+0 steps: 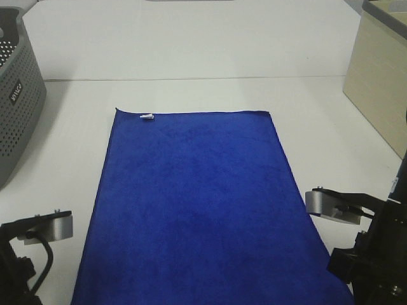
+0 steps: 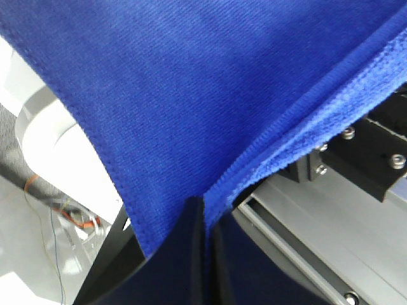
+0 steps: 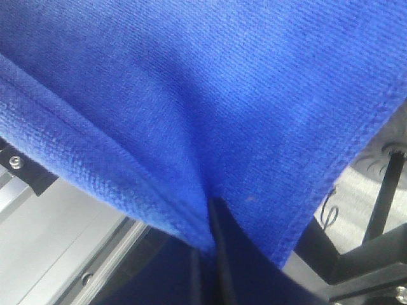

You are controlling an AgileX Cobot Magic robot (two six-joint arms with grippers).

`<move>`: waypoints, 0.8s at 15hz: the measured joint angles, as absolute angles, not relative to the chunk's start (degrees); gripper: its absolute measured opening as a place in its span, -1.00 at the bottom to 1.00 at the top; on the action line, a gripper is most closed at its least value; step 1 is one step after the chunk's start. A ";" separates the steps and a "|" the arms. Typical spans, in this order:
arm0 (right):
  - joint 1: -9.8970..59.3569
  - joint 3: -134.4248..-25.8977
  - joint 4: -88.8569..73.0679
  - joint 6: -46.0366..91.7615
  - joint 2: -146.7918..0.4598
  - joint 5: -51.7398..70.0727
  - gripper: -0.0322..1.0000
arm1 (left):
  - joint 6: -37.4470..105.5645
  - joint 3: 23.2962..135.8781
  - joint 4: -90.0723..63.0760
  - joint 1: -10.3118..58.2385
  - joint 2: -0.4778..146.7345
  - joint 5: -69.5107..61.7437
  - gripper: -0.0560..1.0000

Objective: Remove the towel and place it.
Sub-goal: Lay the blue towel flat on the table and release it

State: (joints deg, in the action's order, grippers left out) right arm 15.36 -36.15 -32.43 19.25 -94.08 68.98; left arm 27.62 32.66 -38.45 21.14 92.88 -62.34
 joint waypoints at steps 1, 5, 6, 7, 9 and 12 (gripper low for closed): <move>15.36 -36.15 -32.43 19.54 -95.00 68.98 -0.90 | 27.62 32.66 -38.45 21.66 93.68 -62.11 -0.89; 15.30 -36.21 -32.43 20.45 -100.55 68.53 -0.90 | 27.67 32.72 -38.79 24.35 98.95 -57.75 -0.89; 15.30 -36.21 -32.37 20.45 -100.73 68.18 -0.90 | 27.67 32.72 -38.85 24.35 99.18 -57.52 -0.89; 15.30 -36.21 -32.37 20.45 -100.73 67.84 -0.90 | 27.67 32.72 -38.90 24.35 99.41 -57.12 -0.89; 15.30 -36.21 -32.37 20.45 -100.73 67.84 -0.90 | 27.67 32.72 -38.96 24.35 99.47 -56.09 -0.89; 15.30 -36.21 -32.26 20.45 -100.73 67.84 -0.90 | 27.56 32.77 -39.25 24.35 99.47 -56.55 -0.89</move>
